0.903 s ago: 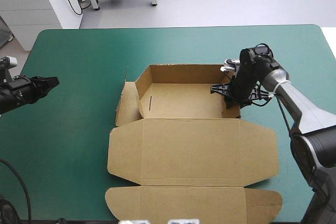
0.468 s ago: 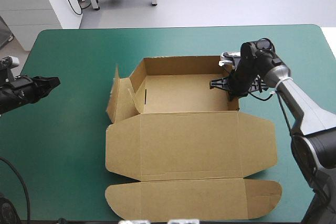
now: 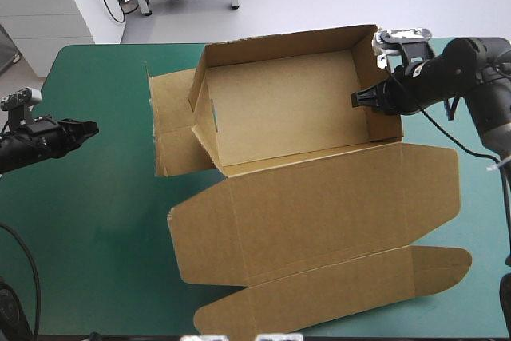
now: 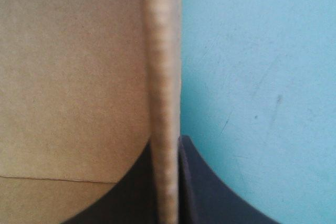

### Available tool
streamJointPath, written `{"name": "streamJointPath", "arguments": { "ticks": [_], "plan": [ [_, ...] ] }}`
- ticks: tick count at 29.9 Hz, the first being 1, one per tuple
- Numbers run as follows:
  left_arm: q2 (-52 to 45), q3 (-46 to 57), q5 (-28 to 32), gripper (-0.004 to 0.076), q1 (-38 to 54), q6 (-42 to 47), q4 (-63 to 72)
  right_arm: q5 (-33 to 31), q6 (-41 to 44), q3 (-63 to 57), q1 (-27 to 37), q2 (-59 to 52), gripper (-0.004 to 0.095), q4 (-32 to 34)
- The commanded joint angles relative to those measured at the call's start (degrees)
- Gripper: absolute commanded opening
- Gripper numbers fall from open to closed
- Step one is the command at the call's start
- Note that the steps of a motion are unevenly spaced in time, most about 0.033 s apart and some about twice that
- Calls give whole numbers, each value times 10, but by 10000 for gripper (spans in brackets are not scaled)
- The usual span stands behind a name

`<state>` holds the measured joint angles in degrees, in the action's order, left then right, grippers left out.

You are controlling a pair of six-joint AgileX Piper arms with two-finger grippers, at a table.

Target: Fold the box

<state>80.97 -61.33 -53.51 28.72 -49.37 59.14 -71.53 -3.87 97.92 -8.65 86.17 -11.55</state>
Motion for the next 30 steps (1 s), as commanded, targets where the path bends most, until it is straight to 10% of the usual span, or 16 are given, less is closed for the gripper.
{"name": "streamJointPath", "arguments": {
  "ticks": [1,20,30],
  "plan": [
    [-5,-13,16,-8,-2,1,34,1,-11,19,7,-46,-21,-16],
    [38,-13,62,-8,-239,95,42,77,-21,19,6,3,-17,-59],
    [37,-14,-24,-8,-252,87,208,91,-20,19,6,30,-17,-32]
  ]
}}
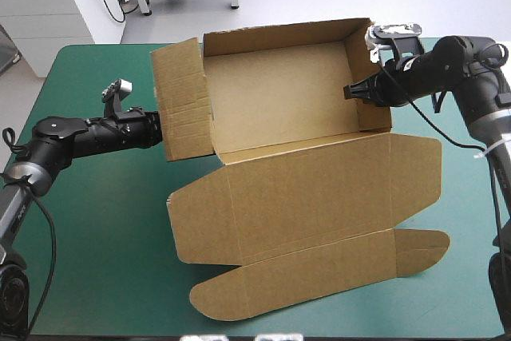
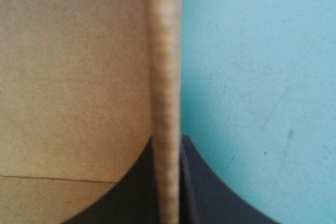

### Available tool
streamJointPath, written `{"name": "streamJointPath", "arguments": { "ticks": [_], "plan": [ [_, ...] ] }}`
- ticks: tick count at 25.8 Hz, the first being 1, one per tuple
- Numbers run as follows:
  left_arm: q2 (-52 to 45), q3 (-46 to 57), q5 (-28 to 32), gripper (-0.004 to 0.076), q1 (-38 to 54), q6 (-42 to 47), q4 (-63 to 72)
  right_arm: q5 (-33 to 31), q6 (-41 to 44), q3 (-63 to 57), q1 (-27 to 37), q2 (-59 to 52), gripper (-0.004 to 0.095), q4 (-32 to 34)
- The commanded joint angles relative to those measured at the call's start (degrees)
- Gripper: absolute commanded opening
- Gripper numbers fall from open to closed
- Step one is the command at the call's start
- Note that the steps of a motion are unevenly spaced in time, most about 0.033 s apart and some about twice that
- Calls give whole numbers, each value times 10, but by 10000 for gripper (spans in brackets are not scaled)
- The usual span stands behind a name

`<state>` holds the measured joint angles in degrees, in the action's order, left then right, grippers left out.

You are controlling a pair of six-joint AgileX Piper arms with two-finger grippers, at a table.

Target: Fold the box

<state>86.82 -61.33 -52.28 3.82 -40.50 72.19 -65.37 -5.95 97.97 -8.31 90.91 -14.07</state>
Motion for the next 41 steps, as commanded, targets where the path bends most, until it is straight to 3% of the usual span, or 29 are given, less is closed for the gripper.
{"name": "streamJointPath", "arguments": {
  "ticks": [1,12,15,19,20,22,24,37,41],
  "plan": [
    [-21,-14,-46,-8,-3,-2,87,29,1,18,2,-17,-17,-6],
    [-21,-90,-170,-8,-3,-4,97,29,6,18,2,-12,-17,10],
    [-21,-97,-187,31,-3,0,106,29,6,18,2,-12,-17,18],
    [-21,-97,-219,215,-3,0,113,29,12,18,2,-12,-17,34],
    [-21,-97,-219,280,-3,0,111,29,12,18,2,-12,-17,35],
    [-21,-97,-219,483,-3,3,111,29,12,18,2,-12,-17,40],
    [-21,-97,-219,560,-3,13,111,29,12,18,2,-12,-17,44],
    [-32,-97,-218,558,-31,34,112,31,25,18,-1,-12,-17,59],
    [-32,-97,-175,557,-49,38,116,54,51,18,-35,-13,-10,100]
  ]
}}
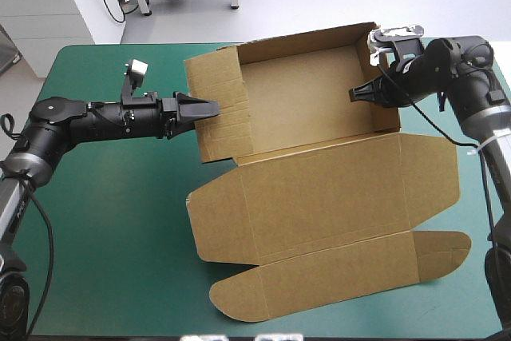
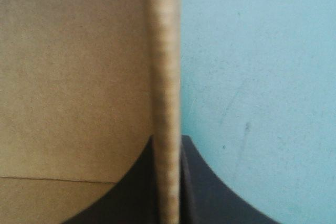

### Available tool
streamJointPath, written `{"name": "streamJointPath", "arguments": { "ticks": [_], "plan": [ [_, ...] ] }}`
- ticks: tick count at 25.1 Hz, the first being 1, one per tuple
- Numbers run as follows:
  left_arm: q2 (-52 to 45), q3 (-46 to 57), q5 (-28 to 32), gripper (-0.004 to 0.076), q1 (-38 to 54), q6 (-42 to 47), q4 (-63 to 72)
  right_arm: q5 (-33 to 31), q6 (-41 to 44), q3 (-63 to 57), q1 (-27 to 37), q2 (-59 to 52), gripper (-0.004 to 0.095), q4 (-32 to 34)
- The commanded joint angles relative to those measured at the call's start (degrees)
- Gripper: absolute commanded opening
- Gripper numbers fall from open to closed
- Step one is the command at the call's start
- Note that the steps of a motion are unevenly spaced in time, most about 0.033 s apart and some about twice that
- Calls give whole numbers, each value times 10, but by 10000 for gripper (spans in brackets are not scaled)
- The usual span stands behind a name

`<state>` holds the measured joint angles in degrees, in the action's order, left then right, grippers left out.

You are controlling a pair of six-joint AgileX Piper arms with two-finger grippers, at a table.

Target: Fold the box

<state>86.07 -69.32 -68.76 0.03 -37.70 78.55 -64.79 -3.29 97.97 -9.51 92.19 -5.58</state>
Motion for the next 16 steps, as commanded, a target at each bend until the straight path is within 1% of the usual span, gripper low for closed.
{"name": "streamJointPath", "arguments": {
  "ticks": [1,3,6,8,10,11,12,13,14,15,16],
  "plan": [
    [-24,-18,-3,557,-11,20,52,52,39,18,-31,-26,-10,36],
    [-24,-18,11,557,-11,21,43,53,65,18,-58,-26,-9,81],
    [-25,-18,13,533,-12,21,12,56,105,18,-91,-26,-9,134],
    [-28,-18,23,507,-13,21,-14,58,127,19,-103,-26,-10,157],
    [-34,-18,47,487,-21,26,-38,58,137,21,-113,-26,-10,168],
    [-40,-18,70,474,-27,32,-57,57,141,23,-118,-26,-10,173],
    [-55,-18,121,456,-47,52,-97,58,152,24,-129,-26,-9,181],
    [-64,-18,155,452,-59,59,-118,60,159,24,-134,-26,-9,187],
    [-79,-18,213,447,-86,95,-169,61,170,24,-146,-26,-9,201],
    [-84,-18,237,444,-100,115,-197,62,173,24,-152,-26,-9,207],
    [-89,-18,276,442,-123,154,-246,63,185,26,-164,-26,-9,222]
  ]
}}
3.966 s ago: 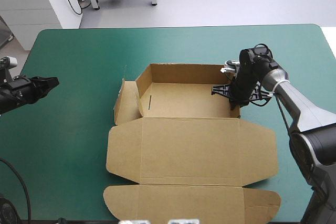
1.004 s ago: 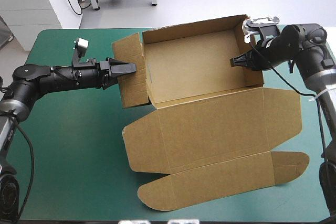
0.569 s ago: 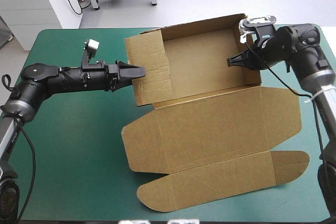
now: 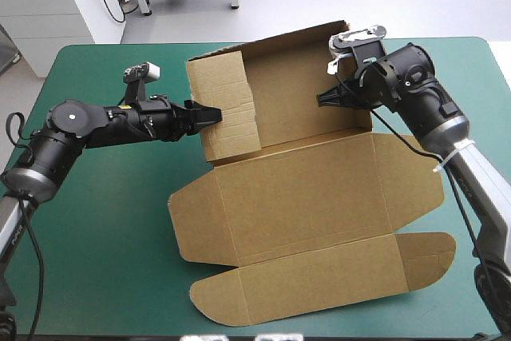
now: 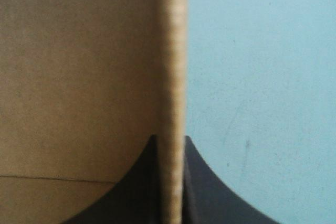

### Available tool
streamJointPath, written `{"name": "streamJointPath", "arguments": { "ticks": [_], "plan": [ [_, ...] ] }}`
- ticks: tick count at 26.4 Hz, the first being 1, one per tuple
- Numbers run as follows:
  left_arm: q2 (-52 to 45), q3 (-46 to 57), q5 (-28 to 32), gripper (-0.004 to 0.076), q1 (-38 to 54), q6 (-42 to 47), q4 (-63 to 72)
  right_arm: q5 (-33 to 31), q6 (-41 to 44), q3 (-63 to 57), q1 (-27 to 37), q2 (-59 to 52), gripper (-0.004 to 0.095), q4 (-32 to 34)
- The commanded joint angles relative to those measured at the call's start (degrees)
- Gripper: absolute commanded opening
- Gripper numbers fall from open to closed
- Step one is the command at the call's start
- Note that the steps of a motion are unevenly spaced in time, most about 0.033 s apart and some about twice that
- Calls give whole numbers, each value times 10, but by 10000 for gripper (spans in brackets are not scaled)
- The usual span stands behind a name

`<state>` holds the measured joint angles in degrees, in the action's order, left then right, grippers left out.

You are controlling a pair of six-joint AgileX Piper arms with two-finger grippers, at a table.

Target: Fold the box

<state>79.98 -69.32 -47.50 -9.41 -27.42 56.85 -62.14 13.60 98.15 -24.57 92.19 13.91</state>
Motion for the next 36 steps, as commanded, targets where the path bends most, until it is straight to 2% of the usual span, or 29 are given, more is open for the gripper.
{"name": "streamJointPath", "arguments": {
  "ticks": [1,5,14,16,18,19,22,26,32,36],
  "plan": [
    [-28,-18,75,442,-38,74,-50,36,25,29,-20,-26,-9,35],
    [-28,11,179,442,-87,191,-146,20,27,80,-48,-26,-9,50],
    [-31,29,253,442,-88,203,-139,-3,26,102,-52,-25,-10,57],
    [-34,29,257,419,-88,203,-139,-4,26,102,-52,-25,-9,60],
    [-38,29,257,318,-88,203,-144,-7,27,102,-52,-25,-10,62],
    [-39,29,257,261,-88,203,-150,-7,27,102,-52,-25,-10,62],
    [-47,29,257,-8,-88,192,-156,-10,31,102,-52,-25,-10,62],
    [-51,29,254,-8,-88,172,-162,-20,36,102,-52,-25,-10,66],
    [-50,21,246,-8,-88,196,-212,-37,51,100,-52,-23,-10,90],
    [-32,-22,190,-8,-88,228,-277,-52,58,100,-47,-16,-21,93]
  ]
}}
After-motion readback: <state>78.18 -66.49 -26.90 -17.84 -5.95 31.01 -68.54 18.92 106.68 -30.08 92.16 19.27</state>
